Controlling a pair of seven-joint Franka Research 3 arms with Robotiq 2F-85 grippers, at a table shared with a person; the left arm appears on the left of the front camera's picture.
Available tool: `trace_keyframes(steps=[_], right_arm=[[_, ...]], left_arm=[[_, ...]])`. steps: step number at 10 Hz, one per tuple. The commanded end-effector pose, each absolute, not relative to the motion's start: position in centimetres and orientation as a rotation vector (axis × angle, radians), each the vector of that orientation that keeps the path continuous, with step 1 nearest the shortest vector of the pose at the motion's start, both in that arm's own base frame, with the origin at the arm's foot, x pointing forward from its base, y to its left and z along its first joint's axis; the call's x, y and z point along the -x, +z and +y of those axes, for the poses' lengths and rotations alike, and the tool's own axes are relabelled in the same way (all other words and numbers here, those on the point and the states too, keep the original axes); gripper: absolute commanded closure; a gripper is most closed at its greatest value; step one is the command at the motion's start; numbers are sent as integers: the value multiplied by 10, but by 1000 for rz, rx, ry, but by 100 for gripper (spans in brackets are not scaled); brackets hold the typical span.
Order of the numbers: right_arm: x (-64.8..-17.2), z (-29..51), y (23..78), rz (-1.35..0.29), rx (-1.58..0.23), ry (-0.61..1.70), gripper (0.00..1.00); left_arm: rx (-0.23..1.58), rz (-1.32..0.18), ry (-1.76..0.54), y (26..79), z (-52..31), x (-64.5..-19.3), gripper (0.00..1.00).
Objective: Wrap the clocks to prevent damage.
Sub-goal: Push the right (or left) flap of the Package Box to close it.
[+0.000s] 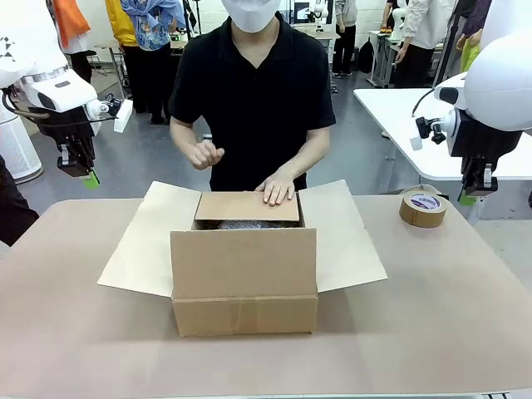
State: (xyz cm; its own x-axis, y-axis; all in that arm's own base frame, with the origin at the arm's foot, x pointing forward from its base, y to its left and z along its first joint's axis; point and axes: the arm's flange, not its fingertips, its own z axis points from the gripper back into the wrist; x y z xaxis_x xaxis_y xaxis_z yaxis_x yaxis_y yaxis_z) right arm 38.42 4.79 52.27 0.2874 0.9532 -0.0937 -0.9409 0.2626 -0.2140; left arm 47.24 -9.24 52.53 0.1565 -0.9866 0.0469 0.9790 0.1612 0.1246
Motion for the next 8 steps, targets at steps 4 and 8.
trace_keyframes(steps=[4, 8], right_arm=[[-384, 47, 523, -57, 256, 1272, 99], [-384, 47, 523, -57, 256, 1272, 99]], left_arm=[[-72, -131, -1387, 527, -92, -473, 99], [-72, -131, -1387, 527, -92, -473, 99]])
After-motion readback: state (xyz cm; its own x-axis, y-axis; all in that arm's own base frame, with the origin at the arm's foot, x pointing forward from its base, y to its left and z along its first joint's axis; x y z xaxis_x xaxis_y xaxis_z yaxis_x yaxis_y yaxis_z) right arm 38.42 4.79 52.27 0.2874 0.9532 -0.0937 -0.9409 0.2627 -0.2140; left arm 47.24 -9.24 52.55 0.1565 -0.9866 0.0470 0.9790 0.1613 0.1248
